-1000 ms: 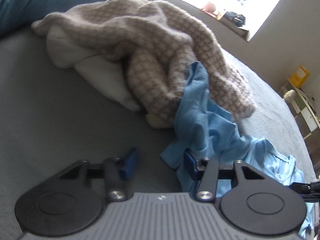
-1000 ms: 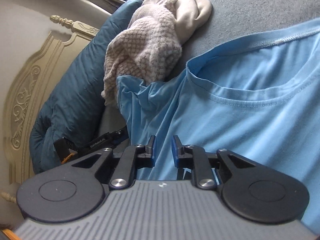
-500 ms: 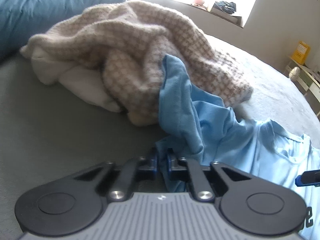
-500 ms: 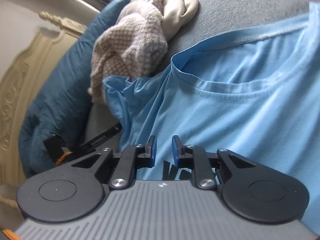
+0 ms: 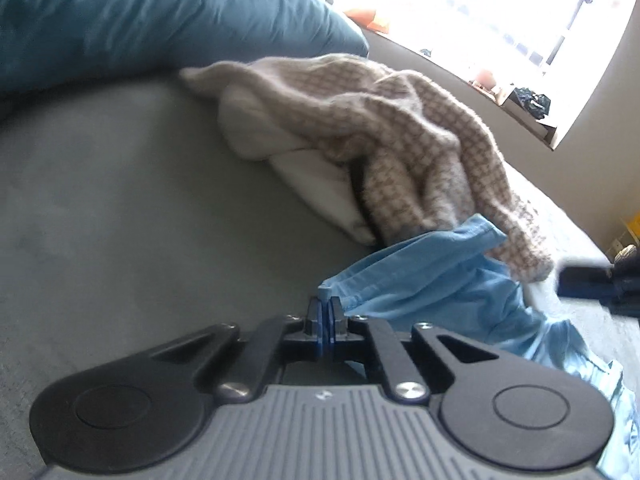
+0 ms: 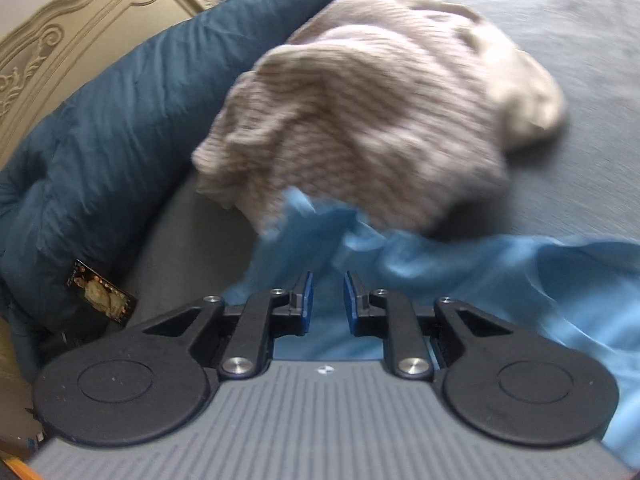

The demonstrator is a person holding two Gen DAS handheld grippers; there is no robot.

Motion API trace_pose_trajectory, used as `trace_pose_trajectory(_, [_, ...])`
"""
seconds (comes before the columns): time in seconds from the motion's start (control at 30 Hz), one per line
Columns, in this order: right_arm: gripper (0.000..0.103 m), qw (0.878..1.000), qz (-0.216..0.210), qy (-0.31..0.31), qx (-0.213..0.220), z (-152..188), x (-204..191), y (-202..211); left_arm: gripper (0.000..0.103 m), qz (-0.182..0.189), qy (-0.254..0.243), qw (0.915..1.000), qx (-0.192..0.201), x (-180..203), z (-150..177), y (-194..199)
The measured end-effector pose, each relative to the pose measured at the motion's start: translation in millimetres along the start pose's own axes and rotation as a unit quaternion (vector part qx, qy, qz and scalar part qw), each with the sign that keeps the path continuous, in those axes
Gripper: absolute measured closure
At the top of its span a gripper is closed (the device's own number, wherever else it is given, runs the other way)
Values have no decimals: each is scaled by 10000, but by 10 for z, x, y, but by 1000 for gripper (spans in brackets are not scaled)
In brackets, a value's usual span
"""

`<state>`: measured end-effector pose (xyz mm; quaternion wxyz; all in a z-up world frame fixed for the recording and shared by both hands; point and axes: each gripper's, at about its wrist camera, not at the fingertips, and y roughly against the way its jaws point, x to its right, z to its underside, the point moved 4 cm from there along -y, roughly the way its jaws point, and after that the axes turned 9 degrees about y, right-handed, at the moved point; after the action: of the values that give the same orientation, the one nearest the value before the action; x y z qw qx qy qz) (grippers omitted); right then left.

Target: Fold clothes

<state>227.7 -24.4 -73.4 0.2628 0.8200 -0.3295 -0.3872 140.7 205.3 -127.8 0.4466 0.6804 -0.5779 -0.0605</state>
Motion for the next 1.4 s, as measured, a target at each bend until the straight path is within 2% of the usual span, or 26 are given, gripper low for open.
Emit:
trace_pose_trajectory(0.07, [73,10000,-41,4,-40,-93,-120,-197,98,-52,72,10000,-37,-58,-22,-6])
trace_pose_trajectory(0.1, [72,10000,-32,-26,-44,-134,-164,-292,95,-45,132,9999,-71,-92,-35,-7])
trace_pose_trajectory(0.17, [71,9998,-20,-172,-71,-196,-221,-443,74,79,341,9993,-91,-168,-69,1])
trace_pose_trajectory(0.27, [70,9990,43,-415,-130,-247,-250,-586,51,310,384,9988,51,-269,-112,67])
trace_pose_trajectory(0.33, [68,9986,144,-490,-169,-258,-244,-636,42,438,173,9989,0,-243,-141,35])
trace_pose_trajectory(0.47, [64,9970,348,-641,-247,-278,-234,-735,40,435,-778,9960,8,-15,-160,-169])
trace_pose_trajectory(0.6, [64,9939,530,-874,-408,-292,-167,-871,47,157,-1675,9857,100,181,-53,-366])
trace_pose_trajectory(0.7, [65,9911,639,-1088,-415,-257,-125,-862,61,93,-1696,9852,246,200,-18,-395])
trace_pose_trajectory(0.77, [64,9908,674,-1115,-371,-243,-122,-806,77,151,-1629,9861,281,191,-9,-391])
trace_pose_trajectory(0.83, [64,9900,589,-1229,-362,-235,-121,-772,86,177,-1628,9858,362,194,-7,-363])
trace_pose_trajectory(0.93, [64,9886,484,-1361,-430,-239,-130,-817,90,203,-1850,9811,529,232,11,-287])
trace_pose_trajectory(1.0, [64,9871,480,-1449,-474,-246,-120,-873,91,251,-2129,9745,668,281,73,-197])
trace_pose_trajectory(1.07, [64,9845,448,-1613,-522,-231,-85,-930,91,304,-2509,9643,791,344,147,-140])
trace_pose_trajectory(1.13, [64,9810,425,-1815,-546,-188,-27,-955,91,383,-3023,9478,939,419,273,-54])
trace_pose_trajectory(1.2, [64,9802,404,-1858,-556,-151,-5,-965,91,542,-3559,9276,998,494,413,6])
trace_pose_trajectory(1.27, [67,9793,438,-1898,-548,-122,25,-962,85,670,-3992,9089,1008,558,543,55])
trace_pose_trajectory(1.33, [74,9780,460,-1974,-501,-107,61,-951,83,717,-4197,8992,1008,596,623,93])
trace_pose_trajectory(1.4, [75,9758,406,-2100,-464,-92,95,-946,82,707,-4227,8969,1090,606,638,126])
